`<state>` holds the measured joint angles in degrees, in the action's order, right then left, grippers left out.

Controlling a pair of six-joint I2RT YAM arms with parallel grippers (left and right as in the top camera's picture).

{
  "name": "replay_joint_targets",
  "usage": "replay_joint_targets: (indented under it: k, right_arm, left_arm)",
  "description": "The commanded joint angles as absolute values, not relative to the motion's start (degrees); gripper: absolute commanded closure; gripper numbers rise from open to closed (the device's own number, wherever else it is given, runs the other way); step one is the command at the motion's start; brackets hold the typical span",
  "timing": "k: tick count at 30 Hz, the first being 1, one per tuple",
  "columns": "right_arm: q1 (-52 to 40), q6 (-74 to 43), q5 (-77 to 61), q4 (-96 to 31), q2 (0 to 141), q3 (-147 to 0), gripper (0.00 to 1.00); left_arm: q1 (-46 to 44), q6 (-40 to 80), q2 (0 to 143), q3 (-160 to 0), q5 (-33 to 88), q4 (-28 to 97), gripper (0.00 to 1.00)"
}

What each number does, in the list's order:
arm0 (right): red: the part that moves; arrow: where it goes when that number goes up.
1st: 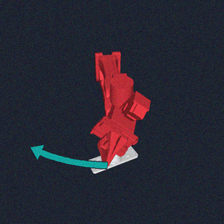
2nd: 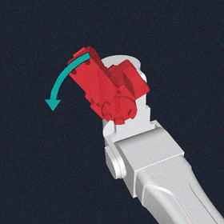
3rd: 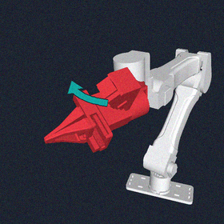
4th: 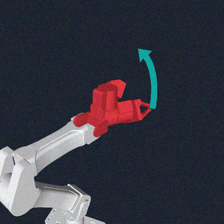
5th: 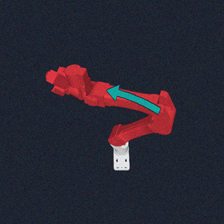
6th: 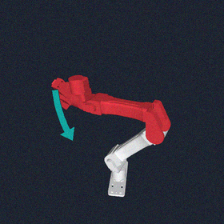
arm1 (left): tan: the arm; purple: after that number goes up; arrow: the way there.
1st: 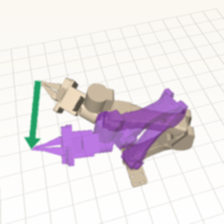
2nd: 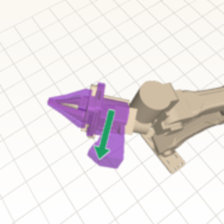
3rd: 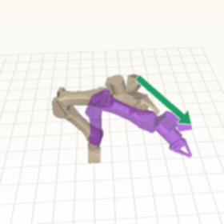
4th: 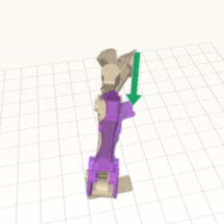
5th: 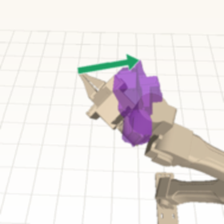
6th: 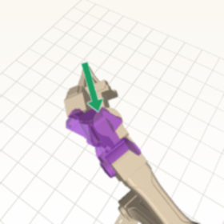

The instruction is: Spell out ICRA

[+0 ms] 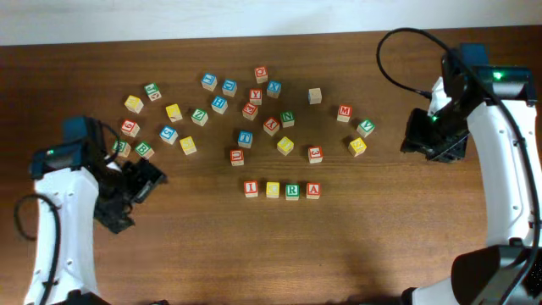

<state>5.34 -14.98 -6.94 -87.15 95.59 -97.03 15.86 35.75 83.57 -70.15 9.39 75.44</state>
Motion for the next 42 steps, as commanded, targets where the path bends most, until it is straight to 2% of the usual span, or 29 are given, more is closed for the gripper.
replay_joint_targets:
  k: [1, 5, 6, 7, 8, 13, 17, 20, 21, 35, 42]
  right_arm:
    - [5.19, -15.25, -7.14, -84.99, 96.29, -92.64, 0.76]
    - [5.15, -15.25, -8.97, -80.23, 96.29, -84.42, 0.85]
    - [5.15, -15.25, -10.35, -78.35, 96.29, -81.25, 0.86]
    - [5.15, -15.25, -11.40, -77.03, 96.29, -79.13, 0.90]
    - [5.08, -15.22, -12.82, -75.50, 96.29, -76.77, 0.94]
    - [0.01, -15.46, -14.15, -67.53, 96.29, -68.01, 0.96]
    - [-6.26, -18.65, -14.11, -63.75, 96.38, -66.81, 0.96]
    - [-7.94, -18.92, -14.15, -62.26, 96.57, -66.78, 0.96]
    - [-8.67, -18.92, -14.17, -62.06, 96.99, -66.72, 0.96]
    - [-9.06, -20.49, -19.33, -51.75, 97.89, -60.27, 0.96]
    - [-9.13, -22.57, -20.80, -47.42, 97.89, -57.30, 0.96]
  left_arm:
    - [6.31, 28.14, 82.76, -70.11, 14.13, 73.78, 0.06]
    - [-3.49, 28.16, 82.76, -70.11, 13.17, 64.51, 0.37]
    - [-5.69, 28.16, 82.76, -70.11, 11.16, 61.98, 0.55]
    - [-8.27, 28.16, 82.76, -70.11, 7.14, 59.59, 0.92]
    - [-10.48, 28.21, 82.83, -70.11, 3.97, 58.15, 1.00]
    - [-17.82, 28.16, 87.64, -70.11, 1.17, 55.29, 1.00]
    - [-19.35, 28.12, 97.27, -70.11, 2.76, 55.05, 1.00]
    - [-19.35, 26.46, 102.48, -70.11, 6.66, 52.82, 1.00]
    - [-19.35, 23.09, 104.42, -70.11, 11.31, 50.76, 1.00]
    - [-19.35, 21.98, 112.29, -70.11, 11.84, 44.53, 1.00]
    - [-19.40, 21.96, 113.99, -70.11, 17.80, 44.62, 1.00]
